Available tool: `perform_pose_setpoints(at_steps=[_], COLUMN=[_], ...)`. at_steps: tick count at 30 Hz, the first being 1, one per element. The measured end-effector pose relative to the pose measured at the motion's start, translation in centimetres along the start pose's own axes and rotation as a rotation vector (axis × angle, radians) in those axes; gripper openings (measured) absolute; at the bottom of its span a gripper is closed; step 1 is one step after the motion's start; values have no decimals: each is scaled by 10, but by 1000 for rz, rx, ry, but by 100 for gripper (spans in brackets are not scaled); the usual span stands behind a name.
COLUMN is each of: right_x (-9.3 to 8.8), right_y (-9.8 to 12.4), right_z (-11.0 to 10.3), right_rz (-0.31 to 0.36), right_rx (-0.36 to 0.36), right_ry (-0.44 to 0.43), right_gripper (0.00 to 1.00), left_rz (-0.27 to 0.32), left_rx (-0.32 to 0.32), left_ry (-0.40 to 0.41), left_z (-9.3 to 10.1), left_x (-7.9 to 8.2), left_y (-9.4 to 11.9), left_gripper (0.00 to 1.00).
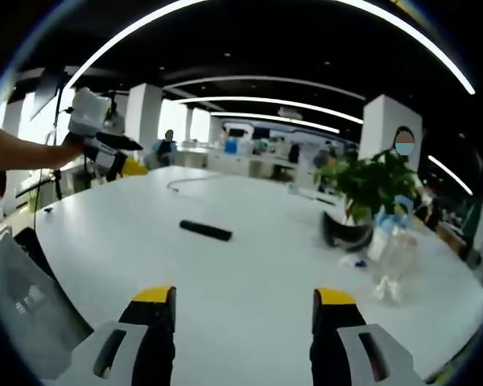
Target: Press the specified remote control buttons in sequence, fully releasing each button before pressing the next.
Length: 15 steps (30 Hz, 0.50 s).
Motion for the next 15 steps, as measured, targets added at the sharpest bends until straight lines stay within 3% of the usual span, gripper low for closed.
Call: perform_pose_setpoints(at_steps=[2, 7, 15], right_x=[0, -1, -2], right_y=[0, 0, -1], right_z=[0, 0, -1], right_rz=[-1, -4, -13], right_rx=[-1, 0, -1], right_ry=[1, 2, 8], right_gripper=[67, 67, 65], left_rz=[-7, -19, -85], left_rx=[-23, -73, -157], left_ry=[-26, -24, -68], left_z=[0, -3, -3], left_x=[3, 7, 0], left_y=[-5, -18, -43], left_gripper=[71, 72, 73])
Point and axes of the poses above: the point that each gripper's makers call its tool centre point, and the gripper's own axes: y roughly backward along the fingers, z roughly to its right, x roughly out of its top, the point moved 1 cm from there along y, roughly backward along the fingers, and after that the axes turned 4 degrees about -x, right-handed, at the moved point
